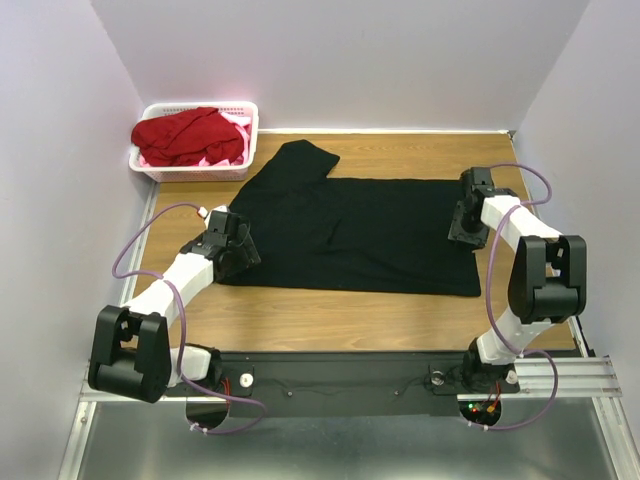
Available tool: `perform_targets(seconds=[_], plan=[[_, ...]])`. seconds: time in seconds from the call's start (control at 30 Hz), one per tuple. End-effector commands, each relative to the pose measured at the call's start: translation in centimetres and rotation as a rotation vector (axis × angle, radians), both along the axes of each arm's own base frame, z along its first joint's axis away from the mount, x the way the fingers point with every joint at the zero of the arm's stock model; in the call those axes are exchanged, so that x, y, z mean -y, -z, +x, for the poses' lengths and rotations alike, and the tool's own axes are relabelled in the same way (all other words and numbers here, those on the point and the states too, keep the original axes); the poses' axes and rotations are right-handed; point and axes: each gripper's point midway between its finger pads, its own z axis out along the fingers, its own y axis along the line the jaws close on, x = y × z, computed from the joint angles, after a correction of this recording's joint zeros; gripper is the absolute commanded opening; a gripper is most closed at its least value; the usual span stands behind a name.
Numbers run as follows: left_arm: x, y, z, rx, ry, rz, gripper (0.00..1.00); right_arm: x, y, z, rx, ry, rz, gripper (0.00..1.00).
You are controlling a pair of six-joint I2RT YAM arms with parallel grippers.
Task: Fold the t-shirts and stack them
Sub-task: Fold the tshirt
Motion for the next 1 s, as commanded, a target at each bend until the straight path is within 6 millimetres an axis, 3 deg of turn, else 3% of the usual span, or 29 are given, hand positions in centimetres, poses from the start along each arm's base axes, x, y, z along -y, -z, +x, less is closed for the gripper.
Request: perform_targets(seconds=[0.0,0.43,0.63,0.97], plan=[[-0.4,0.2,0.0,0.013,-0.010,0.010,0.76,2.4,-0.8,-0.1,0.046,0.138,-0.049,0.49],[-0.8,0.2,-0.1,0.019,-0.019,0.015,0.76,4.1,0.7,1.3,0.058,0.186,-0.055,0.44],[-0.9,0.2,-0.3,0.019,-0.022,0.014,0.76,4.3,2.0,0.7,0.038,0.195,-0.051,0.43],[-0.9,0.2,-0.2,0.019,-0.026,0.014,0.76,4.6,3.2,0.1,0.022,0.204,-0.045,0.30]])
